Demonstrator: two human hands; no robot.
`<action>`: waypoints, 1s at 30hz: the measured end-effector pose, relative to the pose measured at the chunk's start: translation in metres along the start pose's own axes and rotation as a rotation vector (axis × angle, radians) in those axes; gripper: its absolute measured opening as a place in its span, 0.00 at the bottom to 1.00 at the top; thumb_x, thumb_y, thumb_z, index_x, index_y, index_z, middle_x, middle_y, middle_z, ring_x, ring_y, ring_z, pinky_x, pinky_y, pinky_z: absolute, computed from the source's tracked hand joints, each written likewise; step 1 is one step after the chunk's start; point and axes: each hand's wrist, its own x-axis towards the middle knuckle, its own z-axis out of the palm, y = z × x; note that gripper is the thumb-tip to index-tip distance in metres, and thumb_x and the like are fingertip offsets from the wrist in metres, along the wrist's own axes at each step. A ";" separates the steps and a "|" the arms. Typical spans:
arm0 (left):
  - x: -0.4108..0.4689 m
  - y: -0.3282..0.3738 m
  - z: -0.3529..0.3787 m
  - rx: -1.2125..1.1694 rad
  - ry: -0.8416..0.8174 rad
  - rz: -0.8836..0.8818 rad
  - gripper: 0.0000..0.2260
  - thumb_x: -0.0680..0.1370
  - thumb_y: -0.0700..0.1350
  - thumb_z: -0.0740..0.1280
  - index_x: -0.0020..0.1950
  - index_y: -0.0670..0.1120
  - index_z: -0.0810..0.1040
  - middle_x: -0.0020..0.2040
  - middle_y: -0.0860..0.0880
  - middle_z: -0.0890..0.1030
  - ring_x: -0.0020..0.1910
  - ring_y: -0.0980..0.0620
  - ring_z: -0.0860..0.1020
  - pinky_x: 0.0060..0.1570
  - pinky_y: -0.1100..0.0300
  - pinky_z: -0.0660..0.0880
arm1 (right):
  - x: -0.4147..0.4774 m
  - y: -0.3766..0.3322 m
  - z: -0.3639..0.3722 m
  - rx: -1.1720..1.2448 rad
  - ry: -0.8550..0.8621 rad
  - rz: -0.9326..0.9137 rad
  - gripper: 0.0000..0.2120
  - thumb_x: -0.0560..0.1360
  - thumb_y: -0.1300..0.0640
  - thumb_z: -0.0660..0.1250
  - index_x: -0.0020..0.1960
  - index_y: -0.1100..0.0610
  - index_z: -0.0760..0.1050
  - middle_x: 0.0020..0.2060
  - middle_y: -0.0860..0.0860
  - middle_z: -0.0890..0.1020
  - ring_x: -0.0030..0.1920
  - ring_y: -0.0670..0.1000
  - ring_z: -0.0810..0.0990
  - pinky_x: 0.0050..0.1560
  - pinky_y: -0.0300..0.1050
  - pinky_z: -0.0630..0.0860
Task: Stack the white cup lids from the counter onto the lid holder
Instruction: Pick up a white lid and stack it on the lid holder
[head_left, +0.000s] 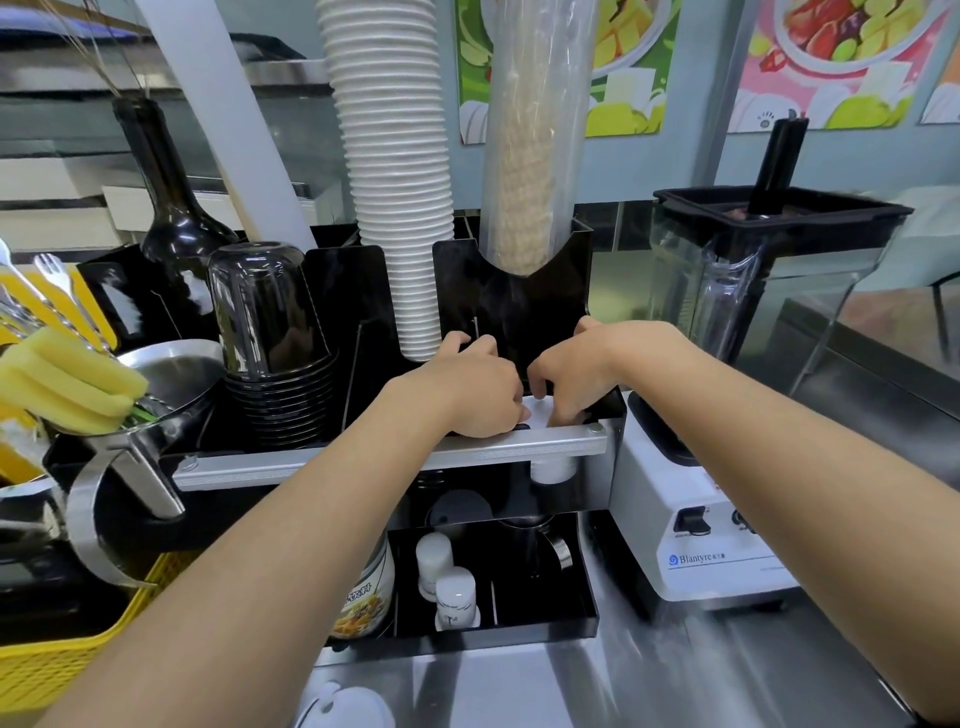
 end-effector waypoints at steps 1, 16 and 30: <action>-0.001 0.000 0.001 -0.005 0.020 0.006 0.15 0.78 0.53 0.54 0.56 0.51 0.77 0.59 0.50 0.75 0.63 0.50 0.62 0.68 0.50 0.50 | -0.001 0.000 0.000 -0.002 0.002 -0.005 0.20 0.72 0.51 0.64 0.63 0.55 0.72 0.46 0.50 0.74 0.51 0.54 0.64 0.38 0.42 0.58; -0.143 0.016 0.029 -0.348 0.756 -0.117 0.24 0.74 0.57 0.60 0.67 0.48 0.69 0.67 0.48 0.73 0.66 0.50 0.69 0.66 0.54 0.63 | -0.103 -0.021 0.054 0.682 1.005 -0.126 0.29 0.72 0.49 0.69 0.70 0.53 0.64 0.64 0.52 0.75 0.62 0.51 0.74 0.64 0.50 0.69; -0.244 0.078 0.234 -0.731 0.176 -0.304 0.31 0.71 0.60 0.65 0.71 0.53 0.60 0.67 0.56 0.70 0.68 0.53 0.66 0.65 0.61 0.60 | -0.100 -0.161 0.275 0.733 0.217 -0.153 0.47 0.67 0.39 0.69 0.75 0.51 0.46 0.76 0.51 0.53 0.75 0.50 0.50 0.72 0.45 0.48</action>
